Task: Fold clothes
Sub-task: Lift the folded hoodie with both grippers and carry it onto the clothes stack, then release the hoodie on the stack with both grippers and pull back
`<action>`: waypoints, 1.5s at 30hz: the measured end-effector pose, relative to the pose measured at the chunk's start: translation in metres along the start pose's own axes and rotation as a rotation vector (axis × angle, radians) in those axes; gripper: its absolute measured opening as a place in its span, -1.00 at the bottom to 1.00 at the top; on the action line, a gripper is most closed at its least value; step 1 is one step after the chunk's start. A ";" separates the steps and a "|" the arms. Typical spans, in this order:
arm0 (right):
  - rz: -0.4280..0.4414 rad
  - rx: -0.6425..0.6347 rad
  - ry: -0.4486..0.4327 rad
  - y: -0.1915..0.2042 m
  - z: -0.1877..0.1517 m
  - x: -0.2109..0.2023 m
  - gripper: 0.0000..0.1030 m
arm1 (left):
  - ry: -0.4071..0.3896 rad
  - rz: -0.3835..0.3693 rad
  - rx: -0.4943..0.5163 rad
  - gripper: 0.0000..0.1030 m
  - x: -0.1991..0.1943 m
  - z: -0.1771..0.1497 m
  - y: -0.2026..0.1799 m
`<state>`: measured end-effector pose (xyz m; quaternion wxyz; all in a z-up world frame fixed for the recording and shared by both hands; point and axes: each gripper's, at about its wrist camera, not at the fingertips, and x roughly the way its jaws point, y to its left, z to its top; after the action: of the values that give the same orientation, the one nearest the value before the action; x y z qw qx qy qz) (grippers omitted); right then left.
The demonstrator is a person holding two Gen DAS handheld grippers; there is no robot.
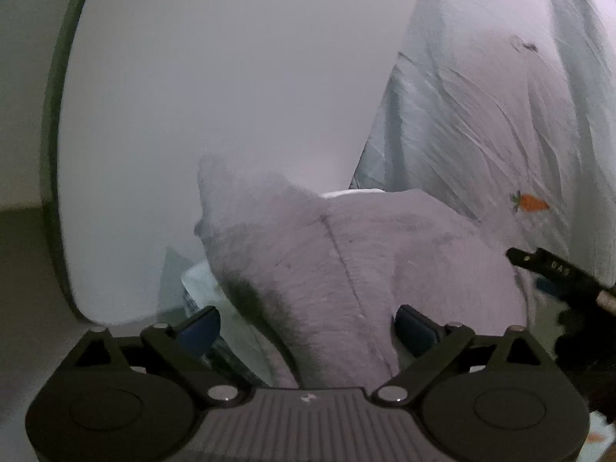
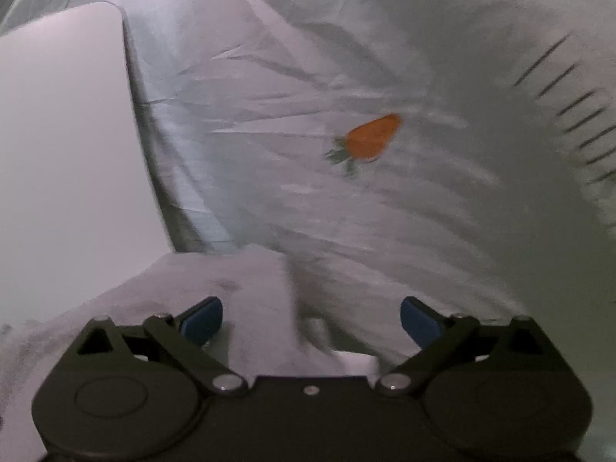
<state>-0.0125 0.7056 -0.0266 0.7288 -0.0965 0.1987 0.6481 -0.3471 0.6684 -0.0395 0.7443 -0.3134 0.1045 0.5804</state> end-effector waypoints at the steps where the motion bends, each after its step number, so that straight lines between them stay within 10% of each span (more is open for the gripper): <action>1: -0.037 -0.016 0.002 -0.001 -0.002 -0.006 0.98 | -0.014 0.008 0.033 0.89 -0.008 -0.001 -0.004; 14: -0.042 0.109 -0.015 0.016 -0.066 -0.177 1.00 | -0.131 -0.147 0.298 1.00 -0.120 -0.049 -0.084; 25: -0.118 -0.039 -0.073 0.049 -0.120 -0.348 1.00 | -0.179 -0.223 0.294 1.00 -0.254 -0.110 -0.121; 45: -0.100 -0.014 0.022 0.026 -0.226 -0.544 1.00 | -0.076 -0.032 0.360 1.00 -0.425 -0.246 -0.140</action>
<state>-0.1190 0.1257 -0.0022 0.7574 -0.1187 0.1969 0.6111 -0.2948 0.1662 0.0372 0.8010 -0.1548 0.1735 0.5516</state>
